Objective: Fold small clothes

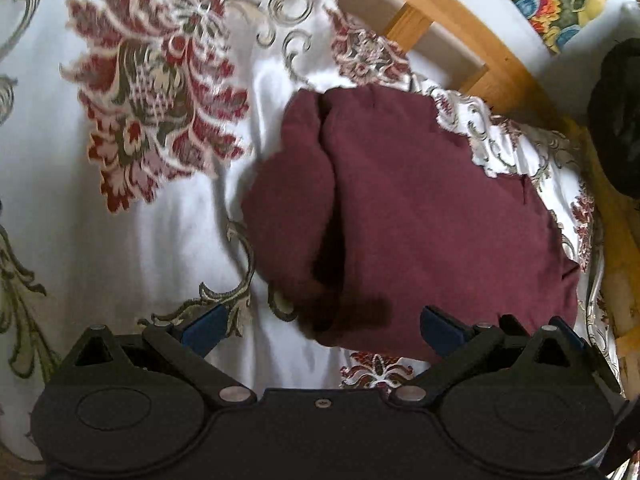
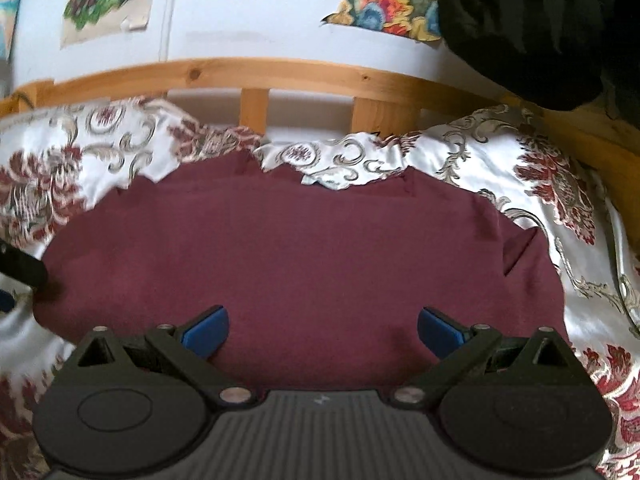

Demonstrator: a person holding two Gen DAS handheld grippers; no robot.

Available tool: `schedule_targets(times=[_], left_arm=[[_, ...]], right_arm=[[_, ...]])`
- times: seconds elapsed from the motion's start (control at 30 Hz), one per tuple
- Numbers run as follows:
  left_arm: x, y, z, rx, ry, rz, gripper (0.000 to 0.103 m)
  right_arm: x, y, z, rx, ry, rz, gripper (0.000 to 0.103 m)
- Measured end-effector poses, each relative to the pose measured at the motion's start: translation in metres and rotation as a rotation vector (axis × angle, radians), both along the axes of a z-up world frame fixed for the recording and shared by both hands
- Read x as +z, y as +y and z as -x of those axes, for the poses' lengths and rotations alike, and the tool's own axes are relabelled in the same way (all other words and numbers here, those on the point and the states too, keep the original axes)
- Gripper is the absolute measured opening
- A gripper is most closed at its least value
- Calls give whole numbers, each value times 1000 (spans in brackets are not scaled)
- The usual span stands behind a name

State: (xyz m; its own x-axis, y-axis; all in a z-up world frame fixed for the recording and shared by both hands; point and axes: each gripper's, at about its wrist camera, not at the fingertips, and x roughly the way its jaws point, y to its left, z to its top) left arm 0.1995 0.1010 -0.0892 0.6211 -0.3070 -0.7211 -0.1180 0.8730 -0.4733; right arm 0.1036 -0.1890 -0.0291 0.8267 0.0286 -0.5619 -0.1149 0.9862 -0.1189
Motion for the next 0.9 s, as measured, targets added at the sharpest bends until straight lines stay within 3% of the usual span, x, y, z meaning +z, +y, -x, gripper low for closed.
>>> schedule_targets(times=[0.17, 0.43, 0.7, 0.9], left_arm=[[-6, -1, -8, -10, 3, -7, 102], [-11, -1, -12, -7, -4, -5, 102], [-11, 3, -10, 13, -2, 30, 102], [-11, 1, -10, 9, -5, 15, 102]], right_arm=[[-20, 8, -5, 29, 35, 54, 103], [-35, -13, -6, 23, 40, -109, 102], [-36, -15, -6, 24, 37, -116, 103], [-36, -15, -6, 25, 37, -117, 102]])
